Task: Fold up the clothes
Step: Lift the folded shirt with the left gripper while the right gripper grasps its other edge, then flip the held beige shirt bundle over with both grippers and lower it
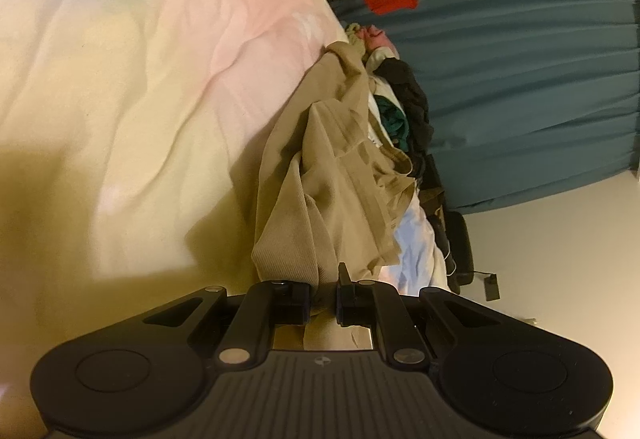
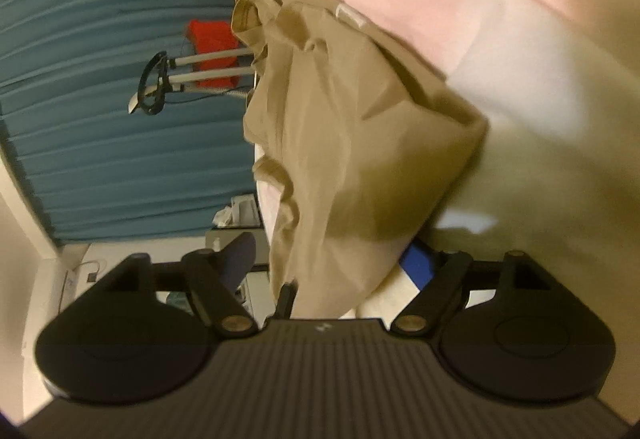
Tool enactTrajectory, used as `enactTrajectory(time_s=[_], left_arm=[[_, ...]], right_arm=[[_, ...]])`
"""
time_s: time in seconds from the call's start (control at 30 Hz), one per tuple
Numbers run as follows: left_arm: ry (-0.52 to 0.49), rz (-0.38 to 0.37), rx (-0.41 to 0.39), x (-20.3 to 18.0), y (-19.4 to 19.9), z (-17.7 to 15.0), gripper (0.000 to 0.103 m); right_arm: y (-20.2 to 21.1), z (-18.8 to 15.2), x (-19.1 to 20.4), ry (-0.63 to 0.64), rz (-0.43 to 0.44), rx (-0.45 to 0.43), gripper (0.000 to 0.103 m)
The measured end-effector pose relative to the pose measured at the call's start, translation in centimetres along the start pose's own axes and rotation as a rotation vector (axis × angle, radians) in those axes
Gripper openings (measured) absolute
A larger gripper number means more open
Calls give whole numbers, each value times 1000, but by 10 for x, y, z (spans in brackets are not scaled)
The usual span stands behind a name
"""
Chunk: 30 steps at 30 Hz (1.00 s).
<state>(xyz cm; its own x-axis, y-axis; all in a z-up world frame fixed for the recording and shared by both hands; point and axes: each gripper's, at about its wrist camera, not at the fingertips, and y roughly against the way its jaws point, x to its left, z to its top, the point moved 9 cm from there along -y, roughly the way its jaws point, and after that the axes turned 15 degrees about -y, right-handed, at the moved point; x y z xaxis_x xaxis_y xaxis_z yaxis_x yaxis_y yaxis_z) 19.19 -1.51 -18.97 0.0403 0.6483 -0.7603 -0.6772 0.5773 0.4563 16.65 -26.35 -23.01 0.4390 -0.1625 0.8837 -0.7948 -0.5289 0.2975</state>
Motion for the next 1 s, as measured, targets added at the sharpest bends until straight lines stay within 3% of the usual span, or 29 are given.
enactTrajectory(time_s=[0.1,0.2,0.37,0.4,0.57,0.73,0.87,1.0], left_arm=[[-2,-3,-3,-1,0,0,11],[-8,-7,-8,-2,0,1,11],[-20,-20,-21,-5,2,3,11],[-20,-24,-22,-6,2,3,11],[-56,-66,-59,-20,14,10,10],[-97,-142,-108,-52,58,9,9],[-130,-167,-129,-75,108,-13,9],[-129,-144,-102,-85,160,-57,9]], right_arm=[[10,17,-4,0,-11,-123,66],[19,27,-10,-46,5,-174,54],[22,27,-10,12,-45,-227,15],[23,28,-8,26,-40,-236,12],[35,20,22,161,20,-282,10],[69,-7,58,282,84,-308,10],[116,-39,67,317,121,-302,10],[172,-73,49,330,128,-309,10]])
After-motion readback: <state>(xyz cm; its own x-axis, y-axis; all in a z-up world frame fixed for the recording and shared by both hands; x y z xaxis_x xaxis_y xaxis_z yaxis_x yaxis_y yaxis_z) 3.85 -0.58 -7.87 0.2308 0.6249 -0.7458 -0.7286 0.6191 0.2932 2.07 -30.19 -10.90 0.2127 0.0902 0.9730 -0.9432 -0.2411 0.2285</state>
